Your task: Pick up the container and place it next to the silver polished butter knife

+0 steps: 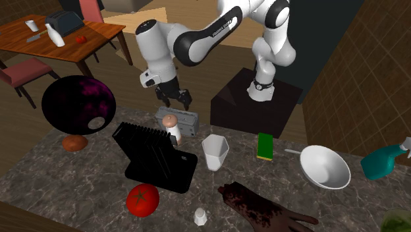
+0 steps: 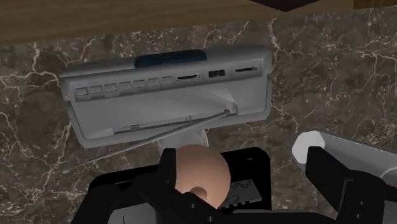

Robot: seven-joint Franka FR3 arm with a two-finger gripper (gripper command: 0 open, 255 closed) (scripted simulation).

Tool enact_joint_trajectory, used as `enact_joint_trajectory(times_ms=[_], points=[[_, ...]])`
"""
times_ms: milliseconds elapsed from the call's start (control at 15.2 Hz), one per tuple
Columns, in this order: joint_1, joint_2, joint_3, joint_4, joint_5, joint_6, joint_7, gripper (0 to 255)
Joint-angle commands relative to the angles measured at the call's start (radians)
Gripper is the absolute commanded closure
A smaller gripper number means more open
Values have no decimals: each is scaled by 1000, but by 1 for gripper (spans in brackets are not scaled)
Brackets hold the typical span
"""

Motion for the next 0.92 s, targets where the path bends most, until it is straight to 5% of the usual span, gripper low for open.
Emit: enact_joint_trajectory(times_ms=[0, 132, 858], points=[[-27, 98, 3, 127, 22, -29, -26, 0], [-47, 173, 8, 232, 36, -58, -36, 0], [-33, 167, 12, 122, 39, 46, -44, 0]])
